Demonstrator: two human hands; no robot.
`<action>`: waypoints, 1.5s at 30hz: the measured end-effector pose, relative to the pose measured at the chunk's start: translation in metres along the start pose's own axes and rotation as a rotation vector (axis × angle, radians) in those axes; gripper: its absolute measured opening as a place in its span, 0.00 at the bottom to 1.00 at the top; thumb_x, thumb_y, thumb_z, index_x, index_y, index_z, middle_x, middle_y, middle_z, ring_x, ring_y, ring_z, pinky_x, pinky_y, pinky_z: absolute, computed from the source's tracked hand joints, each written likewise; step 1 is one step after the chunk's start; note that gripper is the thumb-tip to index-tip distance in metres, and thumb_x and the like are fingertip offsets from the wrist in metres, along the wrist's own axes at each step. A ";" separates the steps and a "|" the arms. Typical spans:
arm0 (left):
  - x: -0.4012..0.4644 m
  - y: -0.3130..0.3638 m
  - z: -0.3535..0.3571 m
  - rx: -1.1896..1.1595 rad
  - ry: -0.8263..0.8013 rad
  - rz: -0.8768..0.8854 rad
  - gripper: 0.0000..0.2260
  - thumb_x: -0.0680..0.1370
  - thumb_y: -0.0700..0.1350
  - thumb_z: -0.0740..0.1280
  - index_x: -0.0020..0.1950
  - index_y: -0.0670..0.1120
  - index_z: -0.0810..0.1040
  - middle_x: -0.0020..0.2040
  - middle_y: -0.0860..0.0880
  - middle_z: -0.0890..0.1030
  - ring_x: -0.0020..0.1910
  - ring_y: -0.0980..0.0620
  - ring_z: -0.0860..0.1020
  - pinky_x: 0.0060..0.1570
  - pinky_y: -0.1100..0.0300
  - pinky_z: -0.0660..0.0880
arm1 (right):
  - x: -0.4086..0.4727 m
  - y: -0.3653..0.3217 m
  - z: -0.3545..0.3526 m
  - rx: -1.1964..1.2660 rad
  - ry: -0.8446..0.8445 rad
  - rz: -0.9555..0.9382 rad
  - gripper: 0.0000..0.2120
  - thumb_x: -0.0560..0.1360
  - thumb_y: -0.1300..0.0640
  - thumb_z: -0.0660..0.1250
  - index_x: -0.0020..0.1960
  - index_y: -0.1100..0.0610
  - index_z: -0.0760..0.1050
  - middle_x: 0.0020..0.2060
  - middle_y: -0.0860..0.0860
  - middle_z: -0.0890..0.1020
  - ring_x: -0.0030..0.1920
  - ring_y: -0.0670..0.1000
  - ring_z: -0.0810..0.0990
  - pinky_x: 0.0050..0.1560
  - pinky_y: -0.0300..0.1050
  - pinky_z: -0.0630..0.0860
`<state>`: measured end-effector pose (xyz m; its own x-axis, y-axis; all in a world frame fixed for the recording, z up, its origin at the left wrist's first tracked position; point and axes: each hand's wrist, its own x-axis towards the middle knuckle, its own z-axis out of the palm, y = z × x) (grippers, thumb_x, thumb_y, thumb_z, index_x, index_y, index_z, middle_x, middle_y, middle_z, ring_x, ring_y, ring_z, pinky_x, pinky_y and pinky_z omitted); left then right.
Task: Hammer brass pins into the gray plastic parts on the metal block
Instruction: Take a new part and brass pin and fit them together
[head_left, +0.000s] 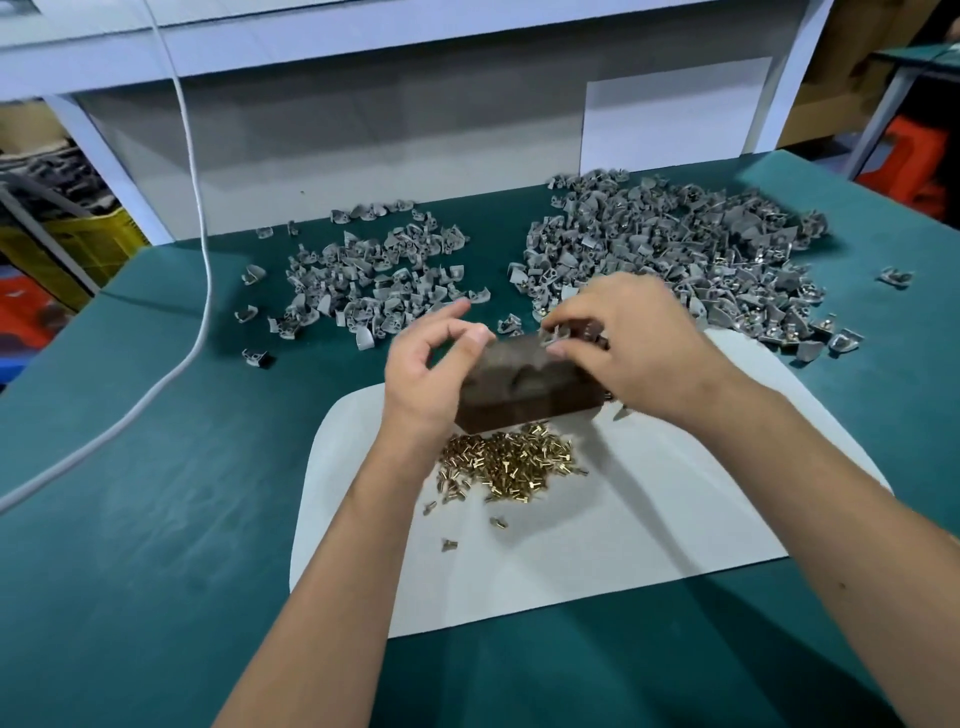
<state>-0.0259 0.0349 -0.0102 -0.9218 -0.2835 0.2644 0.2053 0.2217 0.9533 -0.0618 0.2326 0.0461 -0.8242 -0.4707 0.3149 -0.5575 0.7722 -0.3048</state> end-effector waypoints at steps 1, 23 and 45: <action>0.003 -0.002 -0.004 -0.063 0.069 -0.007 0.07 0.75 0.49 0.68 0.42 0.51 0.86 0.63 0.52 0.83 0.65 0.56 0.78 0.64 0.57 0.76 | 0.005 0.005 -0.004 -0.014 0.006 0.075 0.11 0.76 0.49 0.73 0.58 0.48 0.84 0.51 0.49 0.85 0.53 0.52 0.80 0.63 0.54 0.77; 0.022 -0.031 -0.019 -0.393 0.505 -0.175 0.12 0.82 0.38 0.66 0.40 0.44 0.84 0.44 0.50 0.86 0.48 0.56 0.83 0.50 0.59 0.80 | 0.156 -0.010 0.080 -0.210 -0.338 -0.116 0.12 0.75 0.66 0.74 0.56 0.56 0.85 0.54 0.55 0.86 0.53 0.56 0.84 0.58 0.46 0.79; 0.019 -0.027 -0.027 -0.634 0.406 -0.213 0.09 0.75 0.26 0.71 0.47 0.39 0.81 0.49 0.32 0.82 0.42 0.46 0.85 0.51 0.54 0.84 | 0.011 -0.104 0.028 0.155 -0.873 -0.478 0.04 0.71 0.57 0.79 0.42 0.52 0.85 0.30 0.46 0.84 0.28 0.44 0.82 0.30 0.35 0.77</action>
<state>-0.0405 -0.0016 -0.0265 -0.7947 -0.6067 -0.0170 0.2992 -0.4160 0.8587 -0.0155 0.1347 0.0558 -0.2601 -0.9127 -0.3153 -0.8044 0.3854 -0.4520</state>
